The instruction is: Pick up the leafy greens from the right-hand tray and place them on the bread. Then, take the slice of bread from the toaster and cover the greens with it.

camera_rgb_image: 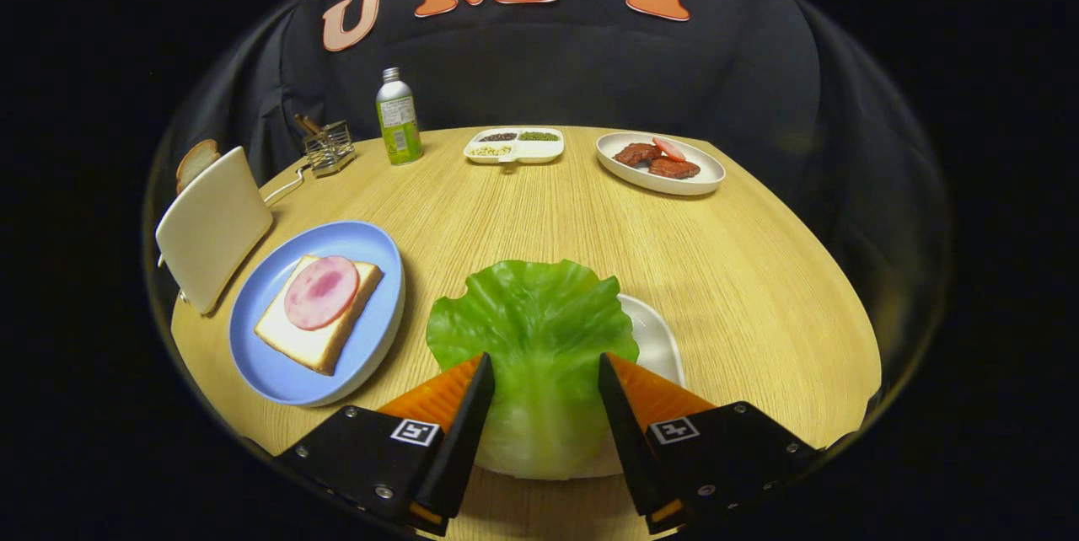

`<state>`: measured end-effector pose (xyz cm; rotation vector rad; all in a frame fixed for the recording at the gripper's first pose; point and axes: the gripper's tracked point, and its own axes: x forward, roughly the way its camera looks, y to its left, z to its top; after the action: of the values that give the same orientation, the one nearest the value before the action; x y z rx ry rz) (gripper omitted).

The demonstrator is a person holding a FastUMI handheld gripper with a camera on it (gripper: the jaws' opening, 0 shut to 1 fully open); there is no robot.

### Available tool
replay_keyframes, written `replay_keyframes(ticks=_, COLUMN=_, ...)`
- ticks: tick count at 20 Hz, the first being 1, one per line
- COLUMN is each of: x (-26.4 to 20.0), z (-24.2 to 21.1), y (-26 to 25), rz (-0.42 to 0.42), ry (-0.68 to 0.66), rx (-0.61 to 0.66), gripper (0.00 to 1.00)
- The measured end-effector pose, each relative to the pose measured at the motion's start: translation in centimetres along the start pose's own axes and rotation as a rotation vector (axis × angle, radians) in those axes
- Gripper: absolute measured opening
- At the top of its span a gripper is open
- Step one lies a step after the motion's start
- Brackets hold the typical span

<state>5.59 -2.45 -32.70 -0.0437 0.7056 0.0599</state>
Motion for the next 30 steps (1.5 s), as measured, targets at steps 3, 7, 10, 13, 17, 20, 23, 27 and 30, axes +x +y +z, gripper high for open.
replay_keyframes(ticks=3, x=0.0, z=0.0, y=0.6, rz=0.012, ry=0.003, rx=-0.022, gripper=0.66)
replay_keyframes(ticks=7, x=-0.1, z=0.1, y=1.3, rz=0.016, ry=0.012, rx=-0.045, gripper=0.45)
replay_keyframes(ticks=10, x=-0.2, z=0.1, y=1.5, rz=0.015, ry=0.016, rx=-0.061, gripper=0.28)
replay_keyframes(ticks=13, x=-0.2, z=0.1, y=1.8, rz=0.011, ry=0.022, rx=-0.078, gripper=0.14)
replay_keyframes(ticks=17, x=-0.9, z=0.8, y=1.5, rz=-0.009, ry=0.015, rx=-0.079, gripper=0.04)
replay_keyframes(ticks=20, x=-1.8, z=1.6, y=1.1, rz=-0.029, ry=-0.005, rx=-0.067, gripper=0.04)
replay_keyframes(ticks=23, x=-2.9, z=2.6, y=1.7, rz=-0.020, ry=-0.025, rx=-0.049, gripper=0.04)
replay_keyframes(ticks=27, x=-4.4, z=4.5, y=2.9, rz=-0.004, ry=-0.057, rx=-0.036, gripper=0.04)
replay_keyframes(ticks=30, x=-5.3, z=5.7, y=4.4, rz=0.014, ry=-0.077, rx=-0.018, gripper=0.04)
